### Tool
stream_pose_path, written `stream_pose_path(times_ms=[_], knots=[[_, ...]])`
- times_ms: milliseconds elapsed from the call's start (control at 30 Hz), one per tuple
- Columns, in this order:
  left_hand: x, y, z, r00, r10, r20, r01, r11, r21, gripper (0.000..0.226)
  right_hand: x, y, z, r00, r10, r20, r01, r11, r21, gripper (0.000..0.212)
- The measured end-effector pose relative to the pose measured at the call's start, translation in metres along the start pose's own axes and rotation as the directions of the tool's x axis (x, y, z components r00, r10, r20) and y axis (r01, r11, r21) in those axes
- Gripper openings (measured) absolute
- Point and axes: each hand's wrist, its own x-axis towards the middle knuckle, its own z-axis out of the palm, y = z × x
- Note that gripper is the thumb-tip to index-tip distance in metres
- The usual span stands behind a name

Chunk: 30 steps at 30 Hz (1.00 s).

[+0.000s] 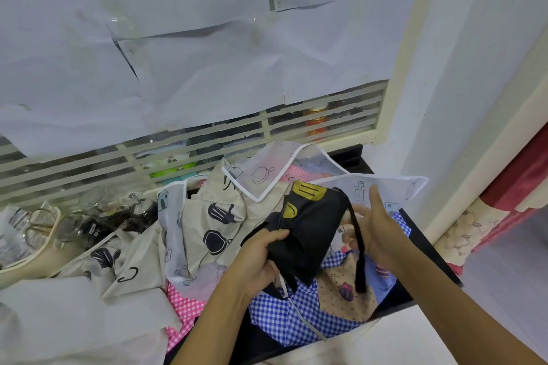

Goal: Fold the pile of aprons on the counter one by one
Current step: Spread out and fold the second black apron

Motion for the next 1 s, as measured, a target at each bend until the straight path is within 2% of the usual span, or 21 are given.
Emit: stream_pose_path(times_ms=[67, 133, 167, 267, 333, 400, 433, 467, 500, 567, 633, 733, 833, 1000], knots=[[-0.001, 0.0, 0.004, 0.999, 0.04, 0.002, -0.04, 0.999, -0.011, 0.029, -0.006, 0.004, 0.002, 0.998, -0.001, 0.056, 0.007, 0.995, -0.1, 0.057], [-0.001, -0.001, 0.008, 0.999, 0.046, 0.021, -0.046, 0.999, 0.003, 0.034, -0.012, 0.007, 0.006, 0.991, -0.044, 0.128, 0.079, 0.954, -0.288, 0.036], [0.0, -0.001, 0.009, 0.998, 0.042, 0.044, -0.043, 0.999, 0.024, 0.04, -0.012, 0.009, 0.008, 0.985, -0.063, 0.163, 0.113, 0.942, -0.317, 0.033], [-0.001, -0.001, 0.012, 0.991, -0.01, 0.131, -0.004, 0.995, 0.104, 0.04, -0.011, 0.009, 0.012, 0.984, -0.087, 0.157, 0.121, 0.968, -0.221, 0.049], [-0.005, 0.006, 0.007, 0.978, -0.113, 0.177, 0.061, 0.959, 0.276, 0.032, -0.013, 0.004, 0.016, 0.982, -0.142, 0.121, 0.166, 0.963, -0.214, 0.038], [-0.013, 0.019, -0.001, 0.96, -0.239, 0.145, 0.114, 0.809, 0.577, 0.042, -0.018, -0.001, 0.018, 0.979, -0.17, 0.113, 0.195, 0.943, -0.268, 0.028], [-0.015, 0.027, -0.005, 0.966, -0.242, 0.088, 0.112, 0.703, 0.702, 0.052, -0.021, -0.003, 0.018, 0.978, -0.178, 0.109, 0.204, 0.93, -0.307, 0.023], [-0.019, 0.035, -0.007, 0.98, -0.197, 0.033, 0.093, 0.596, 0.797, 0.061, -0.023, -0.006, 0.017, 0.976, -0.18, 0.121, 0.212, 0.916, -0.342, 0.021], [-0.021, 0.043, -0.008, 0.996, -0.094, 0.002, 0.045, 0.495, 0.868, 0.067, -0.027, -0.01, 0.018, 0.975, -0.175, 0.138, 0.215, 0.901, -0.377, 0.021], [-0.025, 0.053, -0.006, 0.988, 0.145, 0.053, -0.107, 0.39, 0.915, 0.082, -0.03, -0.016, 0.015, 0.967, -0.163, 0.195, 0.237, 0.858, -0.455, 0.021], [-0.028, 0.057, 0.006, 0.957, 0.2, 0.21, -0.275, 0.395, 0.876, 0.089, -0.035, -0.025, 0.018, 0.951, -0.141, 0.275, 0.268, 0.82, -0.506, 0.026], [-0.028, 0.056, 0.028, 0.92, 0.115, 0.374, -0.389, 0.372, 0.843, 0.068, -0.034, -0.038, 0.021, 0.922, -0.122, 0.367, 0.312, 0.797, -0.518, 0.028], [-0.028, 0.058, 0.036, 0.913, 0.131, 0.386, -0.4, 0.468, 0.788, 0.046, -0.035, -0.053, 0.025, 0.895, -0.124, 0.429, 0.359, 0.771, -0.526, 0.026], [-0.029, 0.054, 0.036, 0.911, 0.034, 0.411, -0.337, 0.634, 0.696, 0.036, -0.036, -0.069, 0.023, 0.844, -0.157, 0.513, 0.447, 0.735, -0.51, 0.023]])
